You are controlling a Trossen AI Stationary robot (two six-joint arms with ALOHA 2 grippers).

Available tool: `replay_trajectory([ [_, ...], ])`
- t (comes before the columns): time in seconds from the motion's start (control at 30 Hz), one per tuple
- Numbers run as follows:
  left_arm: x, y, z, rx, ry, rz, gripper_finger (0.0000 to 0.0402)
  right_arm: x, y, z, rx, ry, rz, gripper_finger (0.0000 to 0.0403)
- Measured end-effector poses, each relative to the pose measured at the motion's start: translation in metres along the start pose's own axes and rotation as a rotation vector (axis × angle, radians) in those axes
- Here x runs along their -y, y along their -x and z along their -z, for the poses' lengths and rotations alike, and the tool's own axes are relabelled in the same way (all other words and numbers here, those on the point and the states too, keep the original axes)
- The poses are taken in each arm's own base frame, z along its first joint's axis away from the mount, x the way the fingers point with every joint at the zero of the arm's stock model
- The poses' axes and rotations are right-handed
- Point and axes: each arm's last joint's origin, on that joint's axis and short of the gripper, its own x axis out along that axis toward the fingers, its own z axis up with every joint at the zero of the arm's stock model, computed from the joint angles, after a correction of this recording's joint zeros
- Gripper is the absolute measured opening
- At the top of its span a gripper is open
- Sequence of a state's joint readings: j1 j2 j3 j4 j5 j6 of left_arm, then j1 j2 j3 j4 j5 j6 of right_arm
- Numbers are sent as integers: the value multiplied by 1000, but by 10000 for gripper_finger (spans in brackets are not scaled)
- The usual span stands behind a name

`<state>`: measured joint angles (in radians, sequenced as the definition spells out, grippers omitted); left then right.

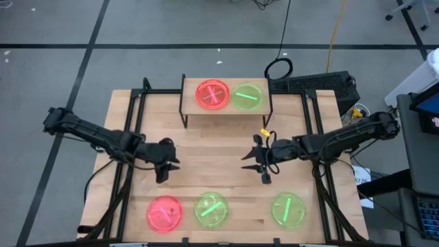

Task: Place and stack plates onto a shelf
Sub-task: Stack the red plate on top of the green plate

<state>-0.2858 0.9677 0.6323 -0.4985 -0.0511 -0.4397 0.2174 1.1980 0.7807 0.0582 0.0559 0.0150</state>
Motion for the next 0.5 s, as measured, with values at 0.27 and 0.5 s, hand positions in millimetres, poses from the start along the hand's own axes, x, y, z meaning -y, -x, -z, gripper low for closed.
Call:
replay_trajectory([
  [0.27, 7, -5, 5, -70, 76, 57, 176, 0, 2, 10, 9, -2, 0, 130],
  [0.5, 11, -6, 19, -195, 132, 62, 177, 1, 12, 5, 47, -9, -1, 130],
])
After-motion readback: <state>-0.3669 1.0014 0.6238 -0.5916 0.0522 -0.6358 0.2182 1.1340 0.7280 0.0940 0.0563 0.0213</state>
